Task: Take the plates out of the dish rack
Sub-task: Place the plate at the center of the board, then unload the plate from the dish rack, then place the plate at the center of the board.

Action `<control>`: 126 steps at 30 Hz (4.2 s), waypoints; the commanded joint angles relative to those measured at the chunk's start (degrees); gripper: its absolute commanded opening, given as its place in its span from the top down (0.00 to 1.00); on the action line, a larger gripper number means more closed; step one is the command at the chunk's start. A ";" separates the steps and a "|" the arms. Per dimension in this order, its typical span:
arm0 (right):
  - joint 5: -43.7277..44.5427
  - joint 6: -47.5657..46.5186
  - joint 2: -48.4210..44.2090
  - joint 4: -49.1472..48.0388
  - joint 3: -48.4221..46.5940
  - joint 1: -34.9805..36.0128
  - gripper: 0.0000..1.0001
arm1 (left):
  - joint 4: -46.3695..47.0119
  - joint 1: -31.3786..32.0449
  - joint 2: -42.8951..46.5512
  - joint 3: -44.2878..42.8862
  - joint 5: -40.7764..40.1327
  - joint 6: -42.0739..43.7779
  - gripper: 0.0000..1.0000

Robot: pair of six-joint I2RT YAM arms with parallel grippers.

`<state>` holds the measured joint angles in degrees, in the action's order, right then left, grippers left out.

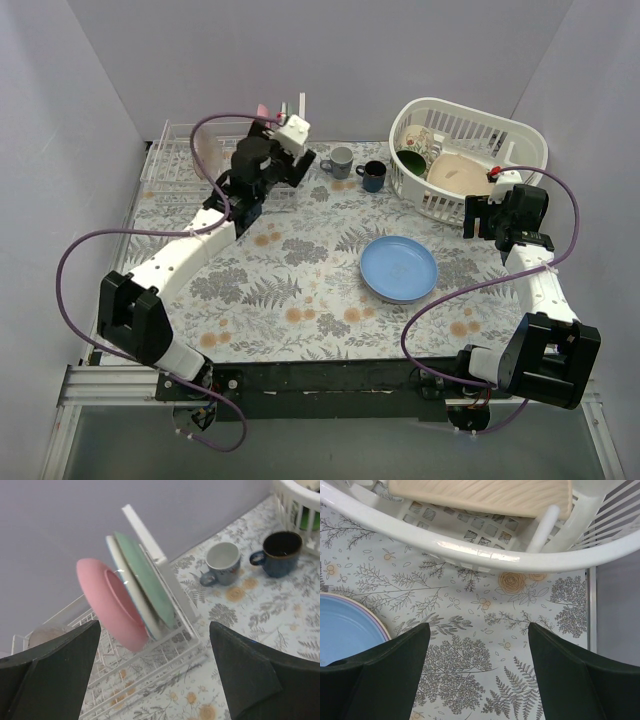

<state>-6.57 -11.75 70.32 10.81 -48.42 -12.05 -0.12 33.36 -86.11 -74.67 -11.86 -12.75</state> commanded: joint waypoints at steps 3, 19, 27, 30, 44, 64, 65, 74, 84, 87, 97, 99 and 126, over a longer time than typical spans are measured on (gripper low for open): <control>-1.96 0.76 -0.80 0.53 -0.09 -0.34 0.13 | 4.78 -11.20 0.59 -1.61 11.76 -13.78 0.11; -2.75 0.15 -0.80 0.62 0.26 -0.34 0.13 | 4.08 -26.16 -12.76 -9.96 33.83 -25.74 0.20; -2.66 0.06 -0.98 0.71 0.35 -0.43 0.13 | 4.08 -27.04 -18.73 -14.70 36.81 -26.62 0.38; -2.49 -0.03 -1.15 0.71 0.52 -0.43 0.13 | 3.81 -27.21 -20.67 -15.76 38.22 -26.88 0.56; -2.75 -0.12 -1.42 0.71 0.70 -0.34 0.13 | 2.32 -27.48 -24.28 -18.05 40.07 -25.83 0.74; -3.45 -0.03 -1.33 0.79 0.79 -0.34 0.13 | 10.40 -32.13 -19.54 -15.33 43.32 -39.61 1.00; -3.45 -0.03 -1.33 0.79 0.79 -0.34 0.13 | 11.71 -32.66 -19.37 -15.15 44.28 -40.76 1.00; -3.72 -0.03 -1.42 0.88 0.61 -0.43 0.13 | 15.23 -37.05 -18.05 -15.51 50.52 -47.88 1.00; -3.72 -0.03 -1.33 0.88 0.79 -0.43 0.14 | 16.03 -38.46 -12.25 -15.32 57.03 -51.07 1.00; -3.98 -0.03 -1.15 0.97 0.61 -0.43 0.14 | 12.18 -38.46 -10.23 -16.55 58.35 -47.65 1.00; -4.07 0.23 -0.80 0.97 0.44 -0.43 0.14 | -14.52 -22.06 0.31 -19.11 41.86 -11.29 1.00; -3.72 0.32 -0.98 0.88 0.09 -0.43 0.14 | -15.17 -11.95 4.53 -13.24 30.73 0.41 1.00; -3.27 2.43 -2.56 1.14 -1.23 -3.24 0.14 | -13.15 36.24 -8.99 6.30 -8.53 27.17 1.00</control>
<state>-8.32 -9.61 69.30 12.38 -47.90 -15.03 -16.29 67.85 -94.30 -66.06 -17.43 11.66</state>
